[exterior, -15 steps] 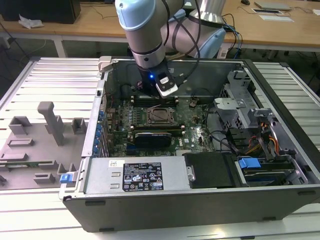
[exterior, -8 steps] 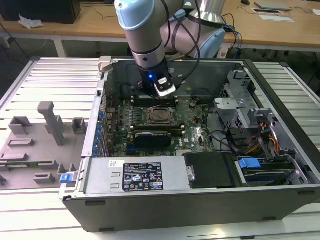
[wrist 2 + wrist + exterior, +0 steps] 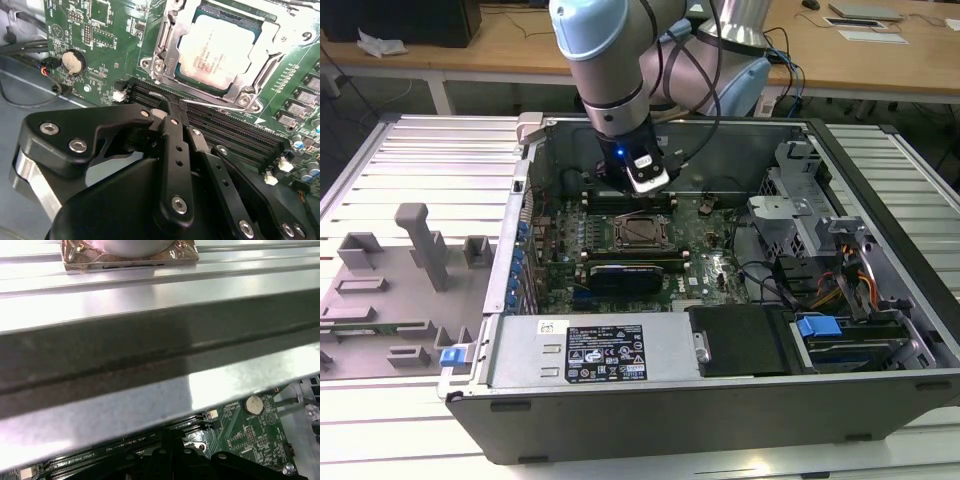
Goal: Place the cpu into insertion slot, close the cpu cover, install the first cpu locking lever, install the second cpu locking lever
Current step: 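Install the first cpu locking lever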
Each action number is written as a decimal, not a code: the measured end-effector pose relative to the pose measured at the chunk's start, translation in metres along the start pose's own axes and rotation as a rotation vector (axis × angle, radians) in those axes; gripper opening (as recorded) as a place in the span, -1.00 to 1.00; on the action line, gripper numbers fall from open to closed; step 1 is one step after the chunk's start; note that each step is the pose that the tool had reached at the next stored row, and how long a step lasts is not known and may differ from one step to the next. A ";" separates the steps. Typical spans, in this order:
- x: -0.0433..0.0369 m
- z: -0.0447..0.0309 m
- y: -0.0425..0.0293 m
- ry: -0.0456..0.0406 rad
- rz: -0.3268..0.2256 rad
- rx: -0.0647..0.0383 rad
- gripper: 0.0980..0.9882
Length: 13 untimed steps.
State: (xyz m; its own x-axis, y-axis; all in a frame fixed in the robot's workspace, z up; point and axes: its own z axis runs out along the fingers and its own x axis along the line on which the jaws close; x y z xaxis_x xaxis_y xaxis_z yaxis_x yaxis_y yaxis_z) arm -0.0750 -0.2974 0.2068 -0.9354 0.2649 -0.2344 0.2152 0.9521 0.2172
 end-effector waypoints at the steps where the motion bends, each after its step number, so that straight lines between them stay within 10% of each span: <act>1: 0.0001 0.0004 0.0000 -0.0022 0.010 0.002 -0.98; 13: 0.0025 0.0091 -0.0008 -0.0328 0.143 0.036 -0.98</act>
State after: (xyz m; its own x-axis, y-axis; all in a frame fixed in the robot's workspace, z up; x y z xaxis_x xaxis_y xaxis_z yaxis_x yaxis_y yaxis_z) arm -0.0750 -0.2961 0.1974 -0.8849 0.4024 -0.2345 0.3559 0.9090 0.2168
